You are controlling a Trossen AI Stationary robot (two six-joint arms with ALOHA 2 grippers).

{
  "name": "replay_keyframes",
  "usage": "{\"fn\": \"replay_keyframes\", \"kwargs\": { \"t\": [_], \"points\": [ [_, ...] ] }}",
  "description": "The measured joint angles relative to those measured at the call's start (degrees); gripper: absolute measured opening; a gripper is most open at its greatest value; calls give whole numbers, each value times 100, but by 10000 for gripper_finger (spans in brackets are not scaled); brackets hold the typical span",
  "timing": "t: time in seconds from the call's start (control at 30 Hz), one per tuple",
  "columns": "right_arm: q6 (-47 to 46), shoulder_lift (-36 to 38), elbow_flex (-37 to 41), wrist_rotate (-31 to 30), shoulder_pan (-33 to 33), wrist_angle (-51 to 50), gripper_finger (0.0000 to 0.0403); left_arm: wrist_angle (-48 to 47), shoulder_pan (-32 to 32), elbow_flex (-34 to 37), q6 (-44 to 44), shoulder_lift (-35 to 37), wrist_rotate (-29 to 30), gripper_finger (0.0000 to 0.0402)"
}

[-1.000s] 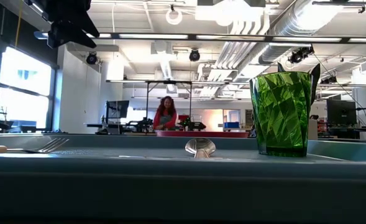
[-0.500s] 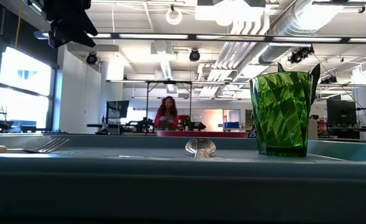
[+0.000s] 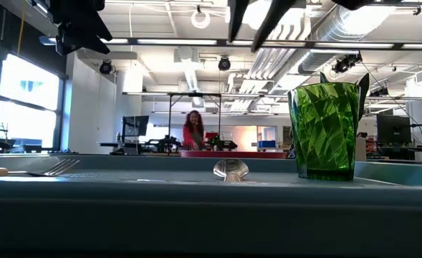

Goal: Pick and place plate/cup/fork/spoon on tray
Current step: Put the yellow spoon on the blue serving tray to the right of the orange fork

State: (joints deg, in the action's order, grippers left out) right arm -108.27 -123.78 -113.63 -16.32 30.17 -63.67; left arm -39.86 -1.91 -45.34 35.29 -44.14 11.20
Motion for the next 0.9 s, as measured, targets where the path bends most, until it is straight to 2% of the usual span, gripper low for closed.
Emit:
{"fn": "replay_keyframes", "kwargs": {
  "t": [0.13,0.37,0.7,0.9],
  "points": [
    [-305,-9,289,271,-50,116,71,0,0,0,2,0,0,140],
    [-202,1,596,537,-98,273,75,-1,0,0,2,0,2,140],
    [-207,-1,1091,633,-103,1097,135,-1,0,0,56,0,4,140],
    [84,-3,1148,752,-143,1311,149,-37,0,0,214,0,23,140]
  ]
}}
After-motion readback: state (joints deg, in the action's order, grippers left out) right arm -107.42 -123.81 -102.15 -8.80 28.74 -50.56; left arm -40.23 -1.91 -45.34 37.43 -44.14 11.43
